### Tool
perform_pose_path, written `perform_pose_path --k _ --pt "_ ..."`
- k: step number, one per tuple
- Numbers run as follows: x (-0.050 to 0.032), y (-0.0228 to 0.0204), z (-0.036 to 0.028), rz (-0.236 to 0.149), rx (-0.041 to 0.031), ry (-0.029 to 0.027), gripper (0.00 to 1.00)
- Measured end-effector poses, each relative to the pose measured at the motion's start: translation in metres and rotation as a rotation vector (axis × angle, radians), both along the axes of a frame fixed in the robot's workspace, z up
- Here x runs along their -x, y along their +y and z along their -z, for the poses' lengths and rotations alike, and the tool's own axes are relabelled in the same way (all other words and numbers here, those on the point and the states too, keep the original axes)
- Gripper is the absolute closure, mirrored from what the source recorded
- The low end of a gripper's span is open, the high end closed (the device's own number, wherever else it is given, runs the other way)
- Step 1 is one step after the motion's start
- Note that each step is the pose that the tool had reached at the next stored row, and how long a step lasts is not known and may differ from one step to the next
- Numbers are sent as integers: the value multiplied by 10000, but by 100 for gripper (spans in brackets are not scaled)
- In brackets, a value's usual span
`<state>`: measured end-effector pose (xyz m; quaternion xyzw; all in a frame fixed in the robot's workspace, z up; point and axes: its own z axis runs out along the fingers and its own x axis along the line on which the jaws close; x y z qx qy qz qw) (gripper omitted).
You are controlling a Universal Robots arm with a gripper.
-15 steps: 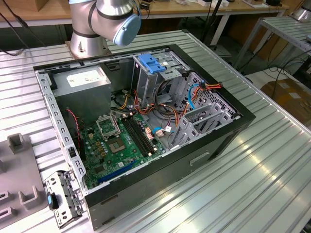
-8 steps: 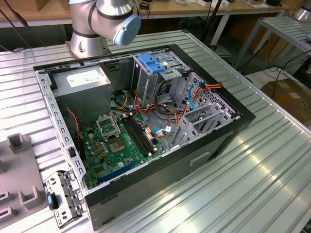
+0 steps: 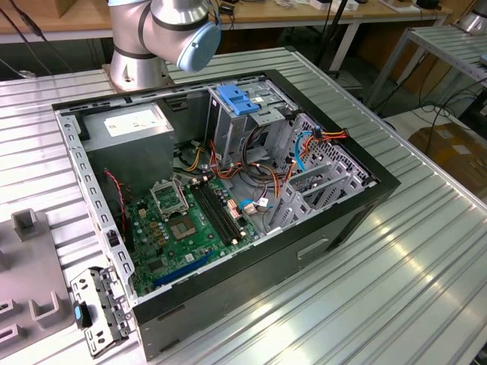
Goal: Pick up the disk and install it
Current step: 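Pick up the disk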
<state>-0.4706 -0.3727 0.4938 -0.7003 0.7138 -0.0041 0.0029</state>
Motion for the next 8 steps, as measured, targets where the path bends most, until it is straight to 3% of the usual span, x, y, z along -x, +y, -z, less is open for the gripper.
perform_pose_path --k 2,8 --pt "0 0 -63 0 -4 6 63" --pt "0 0 -66 0 -34 5 63"
